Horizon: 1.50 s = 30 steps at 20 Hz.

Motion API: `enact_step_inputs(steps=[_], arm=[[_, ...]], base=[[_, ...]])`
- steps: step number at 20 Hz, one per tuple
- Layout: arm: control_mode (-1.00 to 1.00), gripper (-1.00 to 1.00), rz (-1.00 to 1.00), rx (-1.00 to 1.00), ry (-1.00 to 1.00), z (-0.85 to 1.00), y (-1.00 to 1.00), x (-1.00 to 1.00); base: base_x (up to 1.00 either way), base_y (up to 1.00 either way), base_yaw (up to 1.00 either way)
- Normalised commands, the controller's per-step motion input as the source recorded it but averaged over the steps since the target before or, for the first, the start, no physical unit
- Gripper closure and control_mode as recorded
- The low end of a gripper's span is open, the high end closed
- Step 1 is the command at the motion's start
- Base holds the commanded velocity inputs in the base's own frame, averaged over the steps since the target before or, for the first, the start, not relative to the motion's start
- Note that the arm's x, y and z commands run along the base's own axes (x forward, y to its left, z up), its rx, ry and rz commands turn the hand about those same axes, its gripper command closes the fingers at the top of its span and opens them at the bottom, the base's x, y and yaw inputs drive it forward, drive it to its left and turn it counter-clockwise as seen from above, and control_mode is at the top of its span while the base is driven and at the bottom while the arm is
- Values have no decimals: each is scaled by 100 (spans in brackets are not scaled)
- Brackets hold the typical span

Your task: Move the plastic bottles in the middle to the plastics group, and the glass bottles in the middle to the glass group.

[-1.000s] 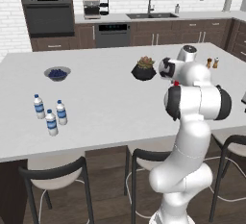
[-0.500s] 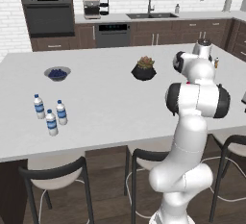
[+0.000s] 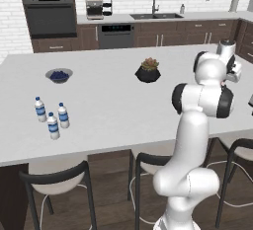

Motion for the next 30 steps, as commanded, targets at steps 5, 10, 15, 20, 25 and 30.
enact_step_inputs(steps=[5,10,15,20,25,30], arm=[[-100,100,-20,-2,-12,-25,-43,-69],[-100,100,-17,-9,-16,-2,-30,-19],[-100,100,-19,-4,-6,7,-31,0],[-100,100,-18,0,2,21,-23,0],[-100,100,-16,0,10,32,-28,0],[-100,100,-14,2,6,0,-42,-1]], base=[[0,0,0],[0,0,0],[0,0,0],[0,0,0],[0,0,0],[0,0,0]])
